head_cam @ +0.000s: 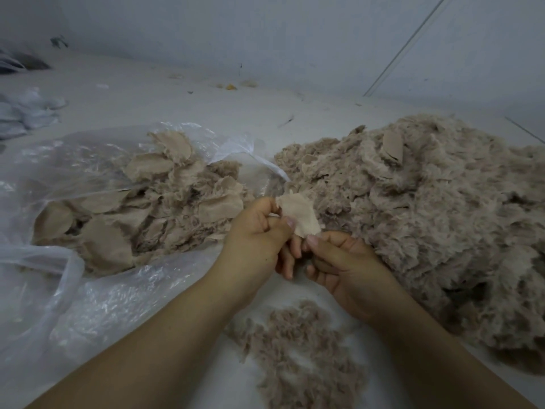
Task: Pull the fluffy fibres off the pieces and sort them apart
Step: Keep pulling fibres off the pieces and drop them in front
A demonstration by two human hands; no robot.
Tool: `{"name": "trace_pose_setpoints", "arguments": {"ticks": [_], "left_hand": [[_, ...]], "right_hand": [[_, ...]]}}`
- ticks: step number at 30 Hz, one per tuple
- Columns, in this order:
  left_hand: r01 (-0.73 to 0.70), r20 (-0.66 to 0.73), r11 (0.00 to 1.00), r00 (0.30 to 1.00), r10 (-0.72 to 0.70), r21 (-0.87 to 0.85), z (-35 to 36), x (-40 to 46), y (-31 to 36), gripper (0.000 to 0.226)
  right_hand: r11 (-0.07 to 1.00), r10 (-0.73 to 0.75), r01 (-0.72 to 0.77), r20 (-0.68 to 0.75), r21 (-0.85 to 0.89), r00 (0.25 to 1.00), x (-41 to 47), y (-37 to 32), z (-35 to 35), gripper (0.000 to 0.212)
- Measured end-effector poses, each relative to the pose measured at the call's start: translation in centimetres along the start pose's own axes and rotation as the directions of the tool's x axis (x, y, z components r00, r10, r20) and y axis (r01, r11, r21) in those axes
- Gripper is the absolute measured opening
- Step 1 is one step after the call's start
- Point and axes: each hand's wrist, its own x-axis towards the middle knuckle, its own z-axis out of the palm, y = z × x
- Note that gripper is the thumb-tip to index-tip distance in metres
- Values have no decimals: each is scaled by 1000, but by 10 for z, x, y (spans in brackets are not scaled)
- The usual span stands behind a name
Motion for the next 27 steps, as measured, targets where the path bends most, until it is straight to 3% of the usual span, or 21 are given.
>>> {"name": "trace_pose_setpoints", "arguments": {"ticks": [4, 9, 11, 12, 14, 16, 18, 20, 21, 23, 27], "left_hand": [[11, -32, 1000, 999, -11, -7, -3, 0, -1, 12], [-41, -200, 998, 979, 48, 37, -10, 4, 0, 10], [-89, -311, 985, 941, 131, 147, -17, 7, 2, 14], [-125, -357, 950, 906, 227, 288, -23, 8, 3, 18], [-155, -357, 751, 806, 471, 641, -38, 10, 6, 18], [-47, -281, 467, 745, 605, 883, -51, 12, 12, 12], [122, -200, 174, 805, 558, 977, -59, 15, 15, 12], [240, -197, -76, 912, 361, 968, -60, 17, 14, 9], [258, -217, -122, 936, 275, 958, -61, 17, 13, 8], [254, -229, -120, 954, 192, 960, -60, 15, 14, 8], [190, -166, -41, 931, 325, 981, -49, 12, 17, 8]], "right_hand": [[999, 28, -26, -48, 37, 998, -1, 0, 1, 13], [999, 48, -47, -83, 19, 995, -1, 1, 1, 9], [999, 49, -49, -84, 6, 995, 0, 2, 0, 7], [999, 46, -47, -76, -11, 996, -1, 2, 0, 7], [999, 29, -32, -63, -39, 998, 0, 3, -1, 12], [999, 16, -19, -77, -43, 997, 0, 3, 0, 27], [999, 23, -26, -93, -28, 995, 1, 4, 0, 33], [999, 35, -33, -113, 13, 993, 2, 4, 1, 18], [998, 43, -38, -117, 46, 992, 2, 3, 2, 9], [997, 41, -34, -97, 72, 994, 1, 3, 3, 18], [999, 24, -19, -91, 47, 996, 1, 2, 3, 25]]}}
